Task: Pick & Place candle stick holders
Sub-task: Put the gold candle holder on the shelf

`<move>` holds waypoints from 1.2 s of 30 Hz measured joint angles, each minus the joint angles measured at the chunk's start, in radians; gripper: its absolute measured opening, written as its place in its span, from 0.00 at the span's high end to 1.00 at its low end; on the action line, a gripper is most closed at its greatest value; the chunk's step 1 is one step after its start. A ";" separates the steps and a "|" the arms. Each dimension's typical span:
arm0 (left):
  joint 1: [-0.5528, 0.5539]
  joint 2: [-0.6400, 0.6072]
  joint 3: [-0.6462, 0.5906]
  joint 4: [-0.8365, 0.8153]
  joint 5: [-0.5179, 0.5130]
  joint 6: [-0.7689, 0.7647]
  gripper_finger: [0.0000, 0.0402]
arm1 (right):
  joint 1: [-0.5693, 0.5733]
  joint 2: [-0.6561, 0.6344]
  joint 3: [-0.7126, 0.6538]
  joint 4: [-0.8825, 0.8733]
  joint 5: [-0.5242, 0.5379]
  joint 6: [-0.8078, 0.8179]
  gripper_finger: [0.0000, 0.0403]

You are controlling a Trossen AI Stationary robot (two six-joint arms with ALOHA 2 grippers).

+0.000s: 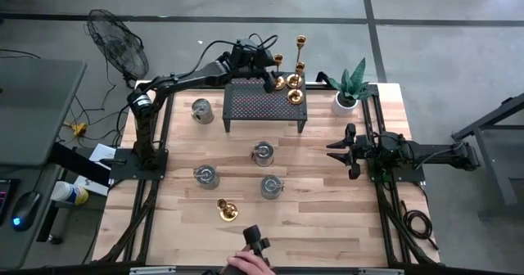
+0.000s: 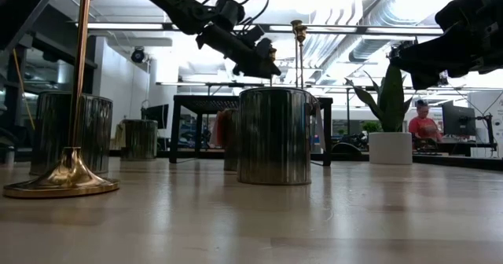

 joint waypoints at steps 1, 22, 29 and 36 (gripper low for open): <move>0.000 -0.006 -0.002 -0.008 0.001 0.000 0.44 | 0.000 0.000 0.000 0.000 0.000 0.000 0.71; -0.055 -0.447 -0.487 0.074 0.101 -0.006 0.44 | 0.000 0.000 0.000 0.000 0.000 0.000 0.71; -0.083 -0.658 -0.672 0.064 0.161 -0.056 0.44 | 0.000 0.000 0.000 0.000 0.000 0.000 0.71; -0.168 -0.910 -0.869 0.028 0.174 -0.088 0.44 | 0.000 0.000 0.000 0.000 0.000 0.000 0.71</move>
